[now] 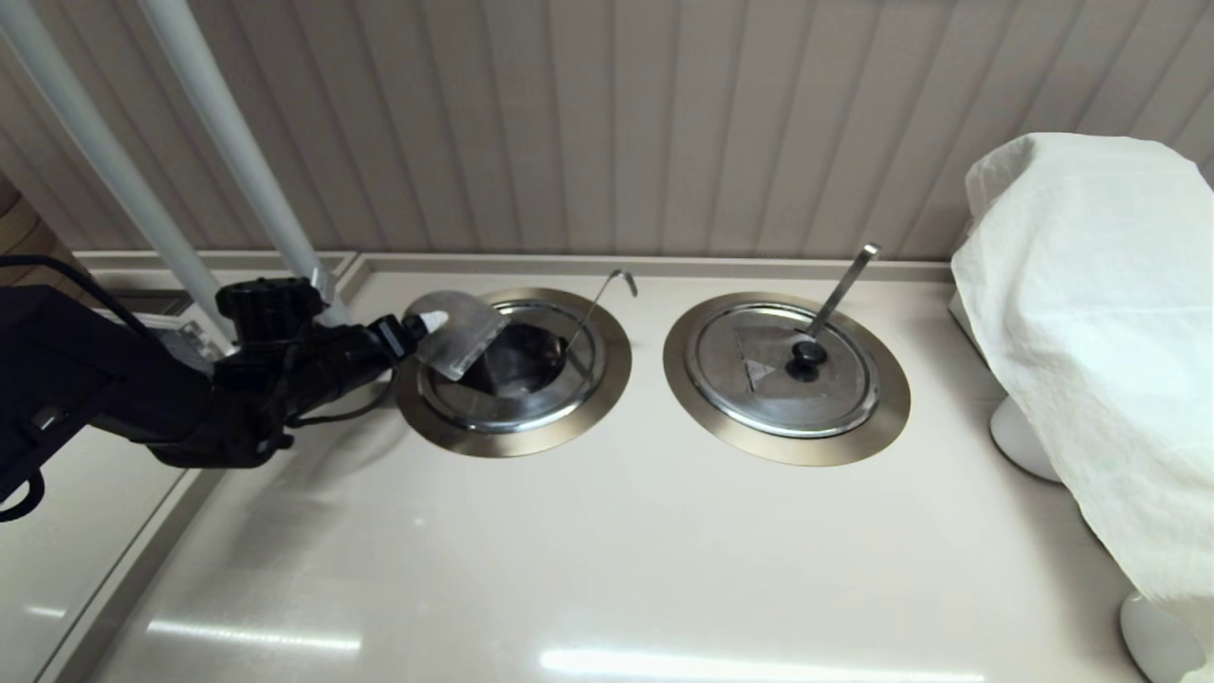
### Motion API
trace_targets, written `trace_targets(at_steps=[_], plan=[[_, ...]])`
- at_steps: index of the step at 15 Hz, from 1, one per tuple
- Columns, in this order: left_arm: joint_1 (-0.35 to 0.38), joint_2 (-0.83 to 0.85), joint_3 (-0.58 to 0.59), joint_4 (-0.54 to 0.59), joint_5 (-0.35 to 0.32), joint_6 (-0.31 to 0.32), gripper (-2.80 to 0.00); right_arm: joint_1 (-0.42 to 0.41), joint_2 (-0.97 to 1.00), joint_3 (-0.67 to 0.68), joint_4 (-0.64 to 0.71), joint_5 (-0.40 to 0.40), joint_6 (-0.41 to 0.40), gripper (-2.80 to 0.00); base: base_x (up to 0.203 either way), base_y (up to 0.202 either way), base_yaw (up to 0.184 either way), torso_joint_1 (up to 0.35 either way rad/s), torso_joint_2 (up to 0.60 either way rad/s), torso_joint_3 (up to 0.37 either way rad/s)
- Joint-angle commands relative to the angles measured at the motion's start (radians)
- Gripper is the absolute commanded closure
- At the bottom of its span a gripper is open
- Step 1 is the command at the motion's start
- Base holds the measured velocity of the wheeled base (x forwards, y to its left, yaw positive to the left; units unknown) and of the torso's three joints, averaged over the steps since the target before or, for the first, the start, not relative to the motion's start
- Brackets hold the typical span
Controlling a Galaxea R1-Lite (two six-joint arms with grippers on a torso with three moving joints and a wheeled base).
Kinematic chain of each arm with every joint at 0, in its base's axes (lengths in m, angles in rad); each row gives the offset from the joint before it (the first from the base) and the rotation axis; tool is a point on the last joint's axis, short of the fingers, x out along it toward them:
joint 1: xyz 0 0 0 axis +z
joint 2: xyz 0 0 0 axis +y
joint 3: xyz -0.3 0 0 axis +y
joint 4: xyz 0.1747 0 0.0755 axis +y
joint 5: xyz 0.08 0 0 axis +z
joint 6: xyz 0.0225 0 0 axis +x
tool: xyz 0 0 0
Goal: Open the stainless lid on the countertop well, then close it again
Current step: Close the lid
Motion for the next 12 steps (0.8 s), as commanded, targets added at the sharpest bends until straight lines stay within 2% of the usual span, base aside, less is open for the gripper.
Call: trace_targets(at_steps=[1, 4, 12], plan=[[0.001, 0.009, -0.002, -0.012, -0.006, -0.006, -2.80, 0.000, 0.000, 0.000, 0.000, 0.000, 0.000, -2.80, 0.000, 0.000, 0.000, 0.000, 0.00, 0.000], [0.000, 0.007, -0.007, -0.063, -0.025, -0.051, -2.80, 0.000, 0.000, 0.000, 0.000, 0.000, 0.000, -2.80, 0.000, 0.000, 0.000, 0.000, 0.00, 0.000], [0.000, 0.005, -0.013, -0.066, -0.072, -0.099, -2.80, 0.000, 0.000, 0.000, 0.000, 0.000, 0.000, -2.80, 0.000, 0.000, 0.000, 0.000, 0.00, 0.000]])
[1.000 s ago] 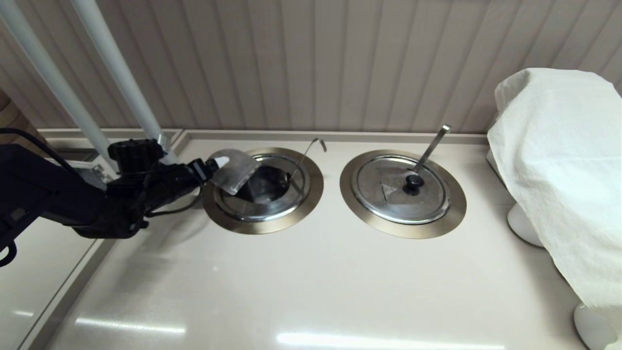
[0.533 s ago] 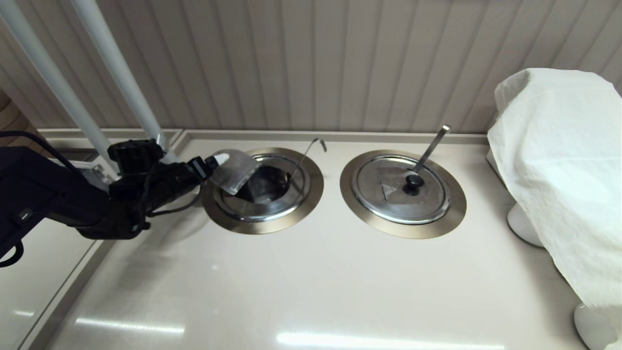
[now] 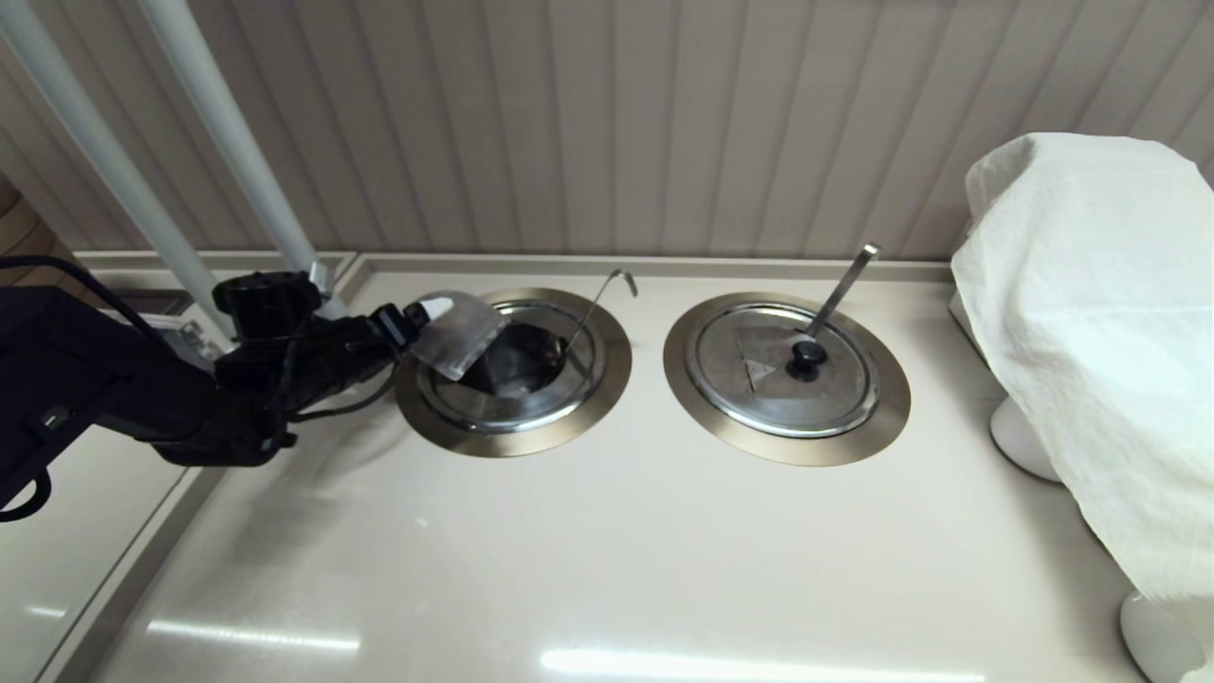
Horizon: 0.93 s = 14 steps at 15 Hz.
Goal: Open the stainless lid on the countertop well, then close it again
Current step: Close the lid
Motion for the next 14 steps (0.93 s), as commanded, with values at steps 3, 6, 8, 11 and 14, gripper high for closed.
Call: trace_targets(at_steps=[3, 6, 8, 11, 14], plan=[[-0.004, -0.011, 0.010, -0.024, -0.002, -0.004, -2.80, 0.000, 0.000, 0.000, 0.000, 0.000, -0.001, -2.80, 0.000, 0.000, 0.000, 0.000, 0.00, 0.000], [-0.007, -0.011, 0.033, -0.097, -0.003, -0.006, -2.80, 0.000, 0.000, 0.000, 0.000, 0.000, -0.001, -2.80, 0.000, 0.000, 0.000, 0.000, 0.00, 0.000], [-0.018, -0.022, 0.035, -0.099, -0.003, -0.006, -2.80, 0.000, 0.000, 0.000, 0.000, 0.000, -0.001, -2.80, 0.000, 0.000, 0.000, 0.000, 0.00, 0.000], [-0.035, -0.039, 0.043, -0.099, -0.003, -0.004, -2.80, 0.000, 0.000, 0.000, 0.000, 0.000, -0.001, -2.80, 0.000, 0.000, 0.000, 0.000, 0.00, 0.000], [-0.058, -0.081, 0.061, -0.099, -0.003, -0.003, -2.80, 0.000, 0.000, 0.000, 0.000, 0.000, -0.001, -2.80, 0.000, 0.000, 0.000, 0.000, 0.00, 0.000]])
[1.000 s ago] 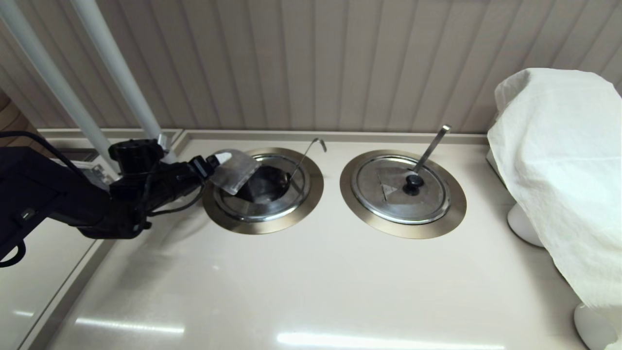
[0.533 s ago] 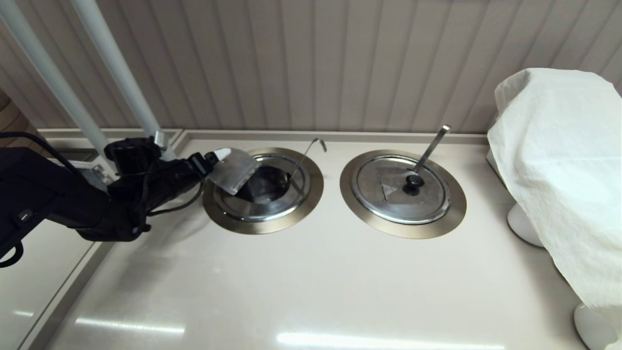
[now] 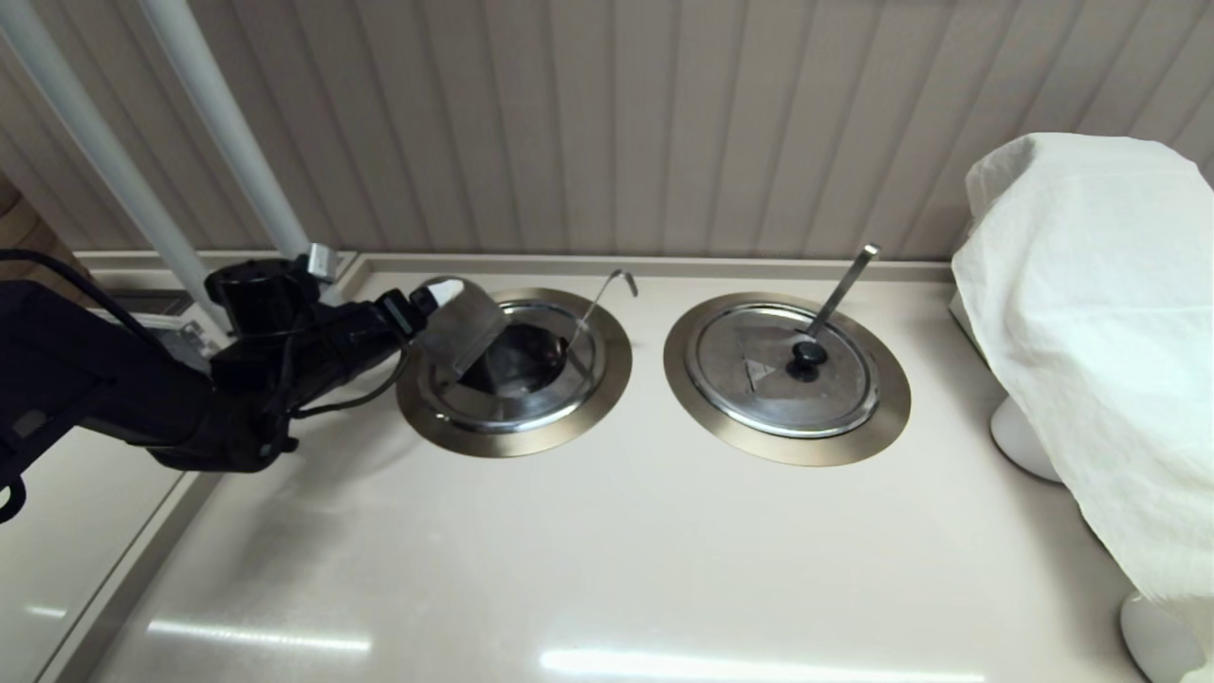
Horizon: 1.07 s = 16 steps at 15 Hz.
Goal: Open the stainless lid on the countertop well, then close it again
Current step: Close the lid
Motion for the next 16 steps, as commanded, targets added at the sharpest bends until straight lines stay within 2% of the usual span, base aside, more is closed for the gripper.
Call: trace_targets(at_steps=[1, 4, 11, 16], plan=[[-0.012, -0.042, 0.009, -0.006, -0.002, -0.003, -2.80, 0.000, 0.000, 0.000, 0.000, 0.001, -0.001, -2.80, 0.000, 0.000, 0.000, 0.000, 0.00, 0.000], [-0.053, -0.085, 0.036, -0.006, -0.017, 0.000, -2.80, 0.000, 0.000, 0.000, 0.000, 0.001, -0.001, -2.80, 0.000, 0.000, 0.000, 0.000, 0.00, 0.000], [-0.084, -0.121, 0.108, -0.003, -0.159, 0.017, -2.80, 0.000, 0.000, 0.000, 0.000, 0.001, -0.001, -2.80, 0.000, 0.000, 0.000, 0.000, 0.00, 0.000], [-0.129, -0.115, 0.127, 0.000, -0.159, 0.048, -2.80, 0.000, 0.000, 0.000, 0.000, 0.001, -0.001, -2.80, 0.000, 0.000, 0.000, 0.000, 0.00, 0.000]])
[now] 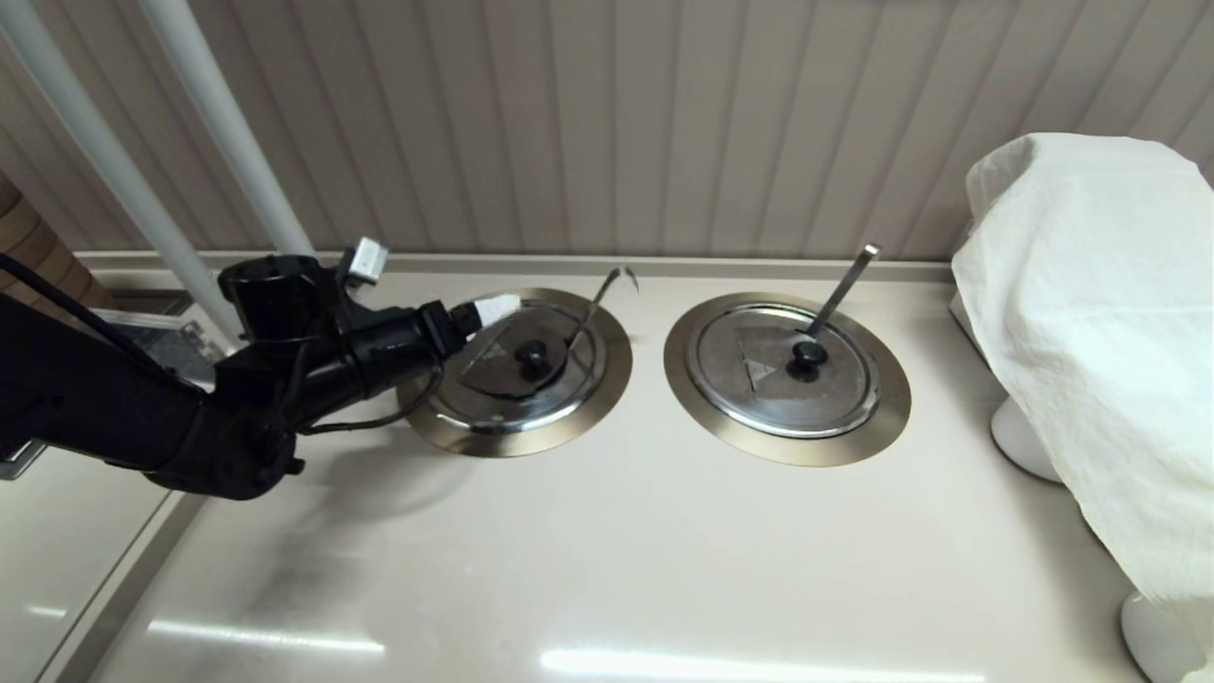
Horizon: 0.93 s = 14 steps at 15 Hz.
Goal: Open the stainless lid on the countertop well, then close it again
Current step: Close the lid
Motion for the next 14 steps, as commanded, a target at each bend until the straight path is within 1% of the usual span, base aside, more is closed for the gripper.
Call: trace_targets(at_steps=[1, 2, 6, 7, 9, 11, 12, 13, 14], plan=[[-0.010, 0.000, 0.007, -0.006, -0.003, 0.013, -2.80, 0.000, 0.000, 0.000, 0.000, 0.000, -0.001, -2.80, 0.000, 0.000, 0.000, 0.000, 0.00, 0.000], [-0.010, -0.001, 0.009, -0.005, -0.003, 0.025, -2.80, 0.000, 0.000, 0.000, 0.000, 0.000, -0.001, -2.80, 0.000, 0.000, 0.000, 0.000, 0.00, 0.000], [-0.008, -0.020, 0.009, 0.002, -0.001, 0.035, -2.80, 0.000, 0.000, 0.000, 0.000, 0.000, -0.001, -2.80, 0.000, 0.000, 0.000, 0.000, 0.00, 0.000], [-0.007, -0.031, 0.012, 0.002, -0.001, 0.058, -2.80, 0.000, 0.000, 0.000, 0.000, 0.000, -0.001, -2.80, 0.000, 0.000, 0.000, 0.000, 0.00, 0.000], [-0.004, -0.065, 0.028, 0.029, 0.001, 0.144, -2.80, 0.000, 0.000, 0.000, 0.000, 0.000, -0.001, -2.80, 0.000, 0.000, 0.000, 0.000, 0.00, 0.000], [-0.004, -0.131, 0.029, 0.152, 0.010, 0.226, -2.80, 0.000, 0.000, 0.000, 0.000, 0.000, -0.001, -2.80, 0.000, 0.000, 0.000, 0.000, 0.00, 0.000], [-0.004, -0.167, 0.030, 0.223, 0.027, 0.283, -2.80, 0.000, 0.000, 0.000, 0.000, 0.000, -0.001, -2.80, 0.000, 0.000, 0.000, 0.000, 0.00, 0.000], [-0.003, -0.210, 0.023, 0.319, 0.072, 0.351, 0.00, 0.000, 0.000, 0.000, 0.000, 0.000, -0.001, -2.80, 0.000, 0.000, 0.000, 0.000, 0.00, 0.000], [-0.003, -0.267, 0.009, 0.419, 0.137, 0.406, 0.00, 0.000, 0.000, 0.000, 0.000, 0.000, -0.001, -2.80, 0.000, 0.000, 0.000, 0.000, 0.00, 0.000]])
